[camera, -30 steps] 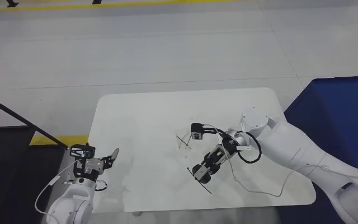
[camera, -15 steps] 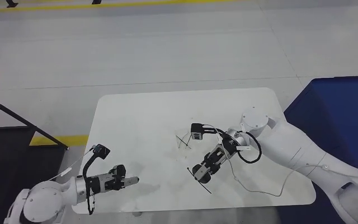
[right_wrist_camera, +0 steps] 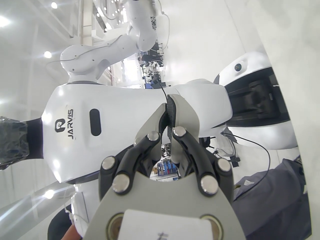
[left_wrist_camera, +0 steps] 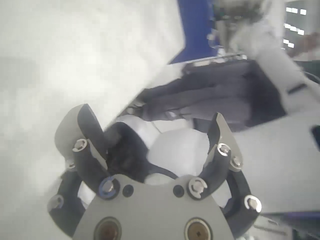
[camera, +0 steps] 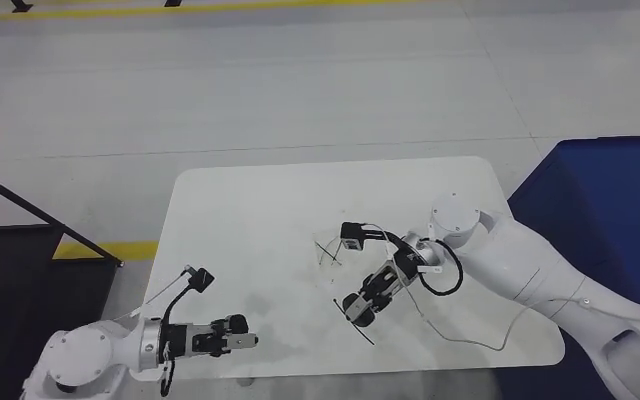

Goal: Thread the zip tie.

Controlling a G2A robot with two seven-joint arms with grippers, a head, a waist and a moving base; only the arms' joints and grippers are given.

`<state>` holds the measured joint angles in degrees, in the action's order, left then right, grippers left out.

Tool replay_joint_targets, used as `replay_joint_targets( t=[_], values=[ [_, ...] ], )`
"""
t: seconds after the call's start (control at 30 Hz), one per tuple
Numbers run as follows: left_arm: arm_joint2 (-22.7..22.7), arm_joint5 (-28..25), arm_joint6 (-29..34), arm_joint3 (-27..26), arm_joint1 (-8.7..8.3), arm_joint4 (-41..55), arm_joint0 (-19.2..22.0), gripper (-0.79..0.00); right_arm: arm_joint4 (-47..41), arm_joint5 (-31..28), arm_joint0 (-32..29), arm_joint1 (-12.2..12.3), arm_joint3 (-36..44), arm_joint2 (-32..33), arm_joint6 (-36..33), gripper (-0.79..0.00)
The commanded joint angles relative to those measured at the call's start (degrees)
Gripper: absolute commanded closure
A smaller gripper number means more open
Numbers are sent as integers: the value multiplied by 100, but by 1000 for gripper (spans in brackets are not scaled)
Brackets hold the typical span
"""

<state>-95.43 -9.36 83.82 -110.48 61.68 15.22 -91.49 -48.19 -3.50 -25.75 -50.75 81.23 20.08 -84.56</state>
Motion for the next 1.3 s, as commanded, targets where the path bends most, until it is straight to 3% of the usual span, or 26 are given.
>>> replay_joint_targets(
  t=[0.0, 0.13, 0.43, 0.83, 1.13, 1.27],
  values=[
    [149, 304, 0, -47, 2, 813, 152, -785, 116, 85, -15, 16, 117, 66, -8, 0],
    [491, 572, -473, -189, 10, 549, 324, -785, 381, 169, 0, 31, 353, 187, -52, 0],
    [497, 580, -515, -186, 11, 550, 317, -785, 437, 230, -109, 27, 478, 215, 48, 0],
    [1703, 891, -1302, -553, 34, -423, 550, -785, 627, 413, -238, -109, 648, 361, -43, 0],
    [2064, 916, -1546, -488, 27, -432, 677, -517, 744, 538, -330, -223, 660, 416, -123, 0],
    [2065, 906, -1599, -485, 11, -330, 698, -477, 811, 627, -344, -294, 629, 401, -168, 0]
  ],
)
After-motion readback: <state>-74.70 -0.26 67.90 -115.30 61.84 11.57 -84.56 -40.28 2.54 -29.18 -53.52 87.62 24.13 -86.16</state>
